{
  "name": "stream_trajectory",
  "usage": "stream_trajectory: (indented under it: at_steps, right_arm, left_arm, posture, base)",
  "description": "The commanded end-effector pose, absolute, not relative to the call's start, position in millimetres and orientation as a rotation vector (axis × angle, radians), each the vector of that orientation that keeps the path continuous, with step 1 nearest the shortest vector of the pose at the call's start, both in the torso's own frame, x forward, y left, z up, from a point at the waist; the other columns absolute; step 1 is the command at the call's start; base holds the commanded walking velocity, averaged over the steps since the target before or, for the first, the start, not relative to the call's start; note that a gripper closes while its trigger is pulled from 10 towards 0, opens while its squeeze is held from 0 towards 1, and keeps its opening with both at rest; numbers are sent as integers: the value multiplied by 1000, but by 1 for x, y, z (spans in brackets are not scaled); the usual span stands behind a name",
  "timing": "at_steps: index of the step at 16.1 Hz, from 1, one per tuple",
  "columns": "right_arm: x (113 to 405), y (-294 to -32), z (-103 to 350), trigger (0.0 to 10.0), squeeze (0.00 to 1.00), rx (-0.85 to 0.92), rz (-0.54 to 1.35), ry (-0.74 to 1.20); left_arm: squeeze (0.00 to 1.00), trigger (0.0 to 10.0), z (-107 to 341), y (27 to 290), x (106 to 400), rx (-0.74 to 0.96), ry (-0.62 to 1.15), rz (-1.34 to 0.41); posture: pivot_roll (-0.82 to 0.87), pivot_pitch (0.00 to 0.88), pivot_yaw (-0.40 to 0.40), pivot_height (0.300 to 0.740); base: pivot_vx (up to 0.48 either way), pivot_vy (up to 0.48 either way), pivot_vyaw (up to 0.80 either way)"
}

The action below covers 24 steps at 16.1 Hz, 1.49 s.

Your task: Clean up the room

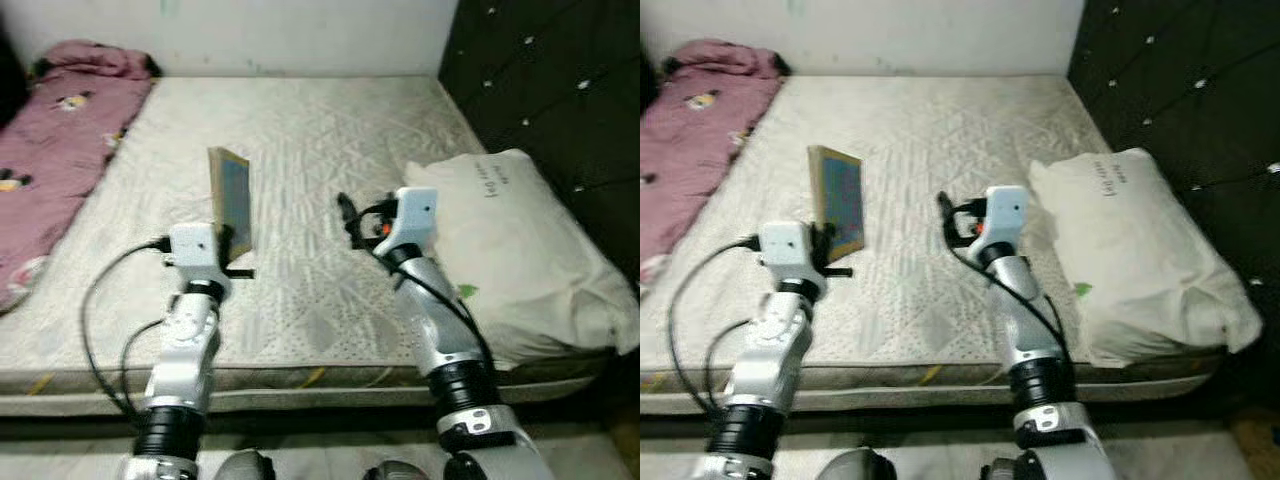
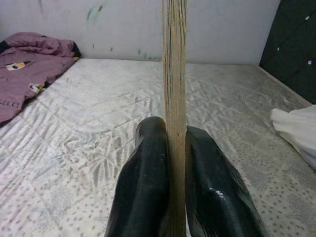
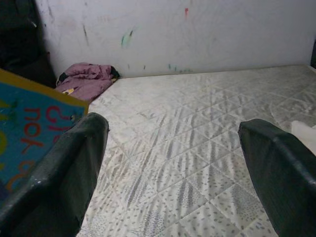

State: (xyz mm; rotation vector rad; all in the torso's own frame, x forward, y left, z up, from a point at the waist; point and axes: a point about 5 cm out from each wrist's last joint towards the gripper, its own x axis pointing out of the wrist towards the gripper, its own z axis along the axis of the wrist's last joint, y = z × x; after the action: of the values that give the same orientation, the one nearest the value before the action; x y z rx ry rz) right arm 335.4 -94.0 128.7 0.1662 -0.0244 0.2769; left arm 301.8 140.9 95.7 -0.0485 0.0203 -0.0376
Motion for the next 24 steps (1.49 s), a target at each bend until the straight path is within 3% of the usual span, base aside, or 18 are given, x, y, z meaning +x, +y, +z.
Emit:
stream_trajectory:
  at_steps: [1, 16, 24]
  right_arm:
    - [337, -95, 130, 10000, 0, 161, 274, -25]
    - [336, -95, 130, 10000, 0, 149, 281, -26]
    - [336, -97, 130, 10000, 0, 146, 280, -22]
  left_arm:
    - [0, 10000, 109, 138, 305, -59, -44, -59]
    - [0, 10000, 113, 133, 303, -162, -53, -109]
    - [0, 10000, 113, 131, 302, -166, -52, -108]
  posture:
    - [-71, 0, 30, 740]
    - [-74, 0, 28, 740]
    - [-79, 0, 22, 740]
  base:
    - [0, 0, 0]
    - [58, 0, 0]
    - [0, -438, 0]
